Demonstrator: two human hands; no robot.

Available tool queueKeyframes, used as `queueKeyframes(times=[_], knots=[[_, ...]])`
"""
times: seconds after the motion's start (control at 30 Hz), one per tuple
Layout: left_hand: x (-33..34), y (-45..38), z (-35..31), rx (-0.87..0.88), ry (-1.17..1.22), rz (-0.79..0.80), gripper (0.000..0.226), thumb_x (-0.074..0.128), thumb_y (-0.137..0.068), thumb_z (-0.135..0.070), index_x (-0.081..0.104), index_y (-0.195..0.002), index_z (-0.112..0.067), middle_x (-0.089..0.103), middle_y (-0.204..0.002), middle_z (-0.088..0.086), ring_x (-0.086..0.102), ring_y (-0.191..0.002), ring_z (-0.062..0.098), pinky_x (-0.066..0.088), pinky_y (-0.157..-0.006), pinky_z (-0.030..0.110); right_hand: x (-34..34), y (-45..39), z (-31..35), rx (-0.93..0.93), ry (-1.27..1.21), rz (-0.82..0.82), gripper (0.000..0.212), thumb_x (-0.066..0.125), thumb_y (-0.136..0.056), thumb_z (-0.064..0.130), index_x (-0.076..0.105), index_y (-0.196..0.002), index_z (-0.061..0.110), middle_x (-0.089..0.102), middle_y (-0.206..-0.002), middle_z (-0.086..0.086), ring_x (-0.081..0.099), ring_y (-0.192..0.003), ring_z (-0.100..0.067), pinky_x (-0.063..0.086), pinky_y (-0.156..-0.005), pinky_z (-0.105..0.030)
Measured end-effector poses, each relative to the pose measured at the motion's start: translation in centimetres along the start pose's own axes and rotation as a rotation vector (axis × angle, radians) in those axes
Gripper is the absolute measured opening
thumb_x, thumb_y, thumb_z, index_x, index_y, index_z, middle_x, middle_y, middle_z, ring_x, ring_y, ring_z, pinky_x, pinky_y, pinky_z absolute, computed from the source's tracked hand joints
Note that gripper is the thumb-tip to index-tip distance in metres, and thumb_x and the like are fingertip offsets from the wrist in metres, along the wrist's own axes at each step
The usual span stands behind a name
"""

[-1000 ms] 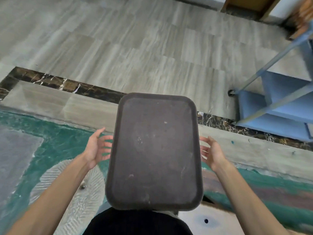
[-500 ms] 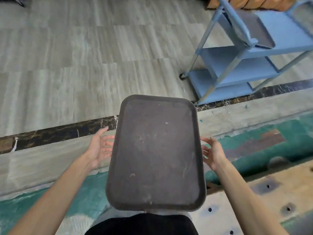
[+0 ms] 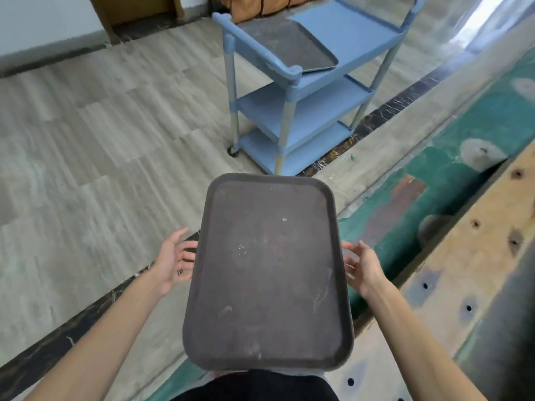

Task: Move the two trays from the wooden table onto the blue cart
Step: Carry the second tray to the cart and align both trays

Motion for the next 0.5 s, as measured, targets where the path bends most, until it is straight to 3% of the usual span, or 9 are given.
queueKeyframes(times=[0.23,0.33,0.5], knots=[[12.7,-5.5,-10.2,0.006,-0.063,0.099,0.055,0.045,-0.08,-0.067,0.064,-0.098,-0.018,0.052,-0.067,0.002,0.048,-0.06,0.02,0.036,-0.064,0.03,-5.7,-5.8,9.7,-0.031,-0.107,-0.078,0.045,0.032,-0.101,0.05,0.069,-0.097,0.026,0.059,-0.062,0.001,0.053,-0.061,-0.016,0.041,-0.06,-0.031],[17.3,-7.3,-12.7,0.004,-0.088,0.141,0.055,0.046,-0.079,-0.067,0.064,-0.096,-0.018,0.053,-0.063,0.004,0.049,-0.049,0.018,0.037,-0.062,0.03,-8.6,-7.5,12.2,-0.037,-0.144,-0.104,0.043,0.033,-0.1,0.05,0.069,-0.098,0.026,0.06,-0.066,0.0,0.053,-0.061,-0.017,0.042,-0.059,-0.03],[24.6,-10.7,-16.8,-0.001,-0.141,0.2,0.057,0.046,-0.079,-0.068,0.065,-0.096,-0.016,0.061,-0.057,0.005,0.052,-0.04,0.017,0.038,-0.06,0.03,-12.1,-10.8,16.8,-0.023,-0.176,-0.158,0.04,0.034,-0.1,0.049,0.068,-0.096,0.027,0.056,-0.056,0.003,0.047,-0.044,-0.012,0.036,-0.05,-0.029]])
Point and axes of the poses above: each hand's wrist, its own y-axis away from the middle knuckle, its own x-axis out of the palm, z = x × y, the point moved 1 cm from there along -y, towards the middle knuckle
